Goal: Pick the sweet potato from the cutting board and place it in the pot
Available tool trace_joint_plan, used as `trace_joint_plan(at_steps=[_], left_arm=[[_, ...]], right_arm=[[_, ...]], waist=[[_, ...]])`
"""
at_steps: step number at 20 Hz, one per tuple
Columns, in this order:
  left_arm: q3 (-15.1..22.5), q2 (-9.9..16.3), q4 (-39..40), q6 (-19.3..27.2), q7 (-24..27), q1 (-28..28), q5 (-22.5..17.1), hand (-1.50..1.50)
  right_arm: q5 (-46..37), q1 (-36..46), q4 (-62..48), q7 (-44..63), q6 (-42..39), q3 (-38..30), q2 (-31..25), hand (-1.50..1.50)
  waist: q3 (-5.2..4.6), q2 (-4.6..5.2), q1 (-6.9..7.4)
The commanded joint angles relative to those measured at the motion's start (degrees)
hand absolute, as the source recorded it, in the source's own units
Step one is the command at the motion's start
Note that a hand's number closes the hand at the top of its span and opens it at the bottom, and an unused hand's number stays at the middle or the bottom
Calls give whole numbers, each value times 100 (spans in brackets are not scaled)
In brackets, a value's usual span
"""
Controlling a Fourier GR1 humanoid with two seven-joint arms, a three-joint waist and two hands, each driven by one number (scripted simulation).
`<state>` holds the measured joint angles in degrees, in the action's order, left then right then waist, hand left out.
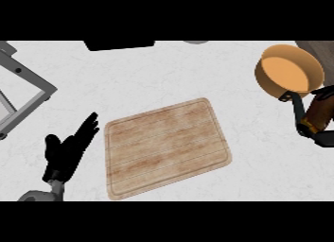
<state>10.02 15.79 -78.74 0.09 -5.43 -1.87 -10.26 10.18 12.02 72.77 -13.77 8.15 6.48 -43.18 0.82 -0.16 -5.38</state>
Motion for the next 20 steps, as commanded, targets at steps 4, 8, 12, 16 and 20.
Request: trace_joint_plan(at_steps=[4, 8, 12, 16, 20], left_arm=[[85, -38, -45, -60, -130, -212, 29, 0], [261, -51, 1, -247, -17, -258, 145, 0], [241, -164, 75, -246, -178, -495, 168, 0], [329, -347, 331, -207, -26, -648, 318, 0], [355, -364, 357, -299, 10, -510, 320, 0]], right_arm=[[844, -248, -1355, -1914, -2119, -1431, -1770, 150], [696, 23, -2825, -2828, -2924, -1744, -2254, 150], [-57, 1027, -3835, -2962, -2981, -1426, -2379, 150], [-577, 1837, -4100, -2742, -3193, -1074, -2579, 150], [-1260, 2703, -4015, -2126, -2751, -566, -2182, 150]], waist=[[-39, 59, 267], [-50, 90, 630], [-64, 88, 774], [-68, 107, 831], [-76, 98, 871]])
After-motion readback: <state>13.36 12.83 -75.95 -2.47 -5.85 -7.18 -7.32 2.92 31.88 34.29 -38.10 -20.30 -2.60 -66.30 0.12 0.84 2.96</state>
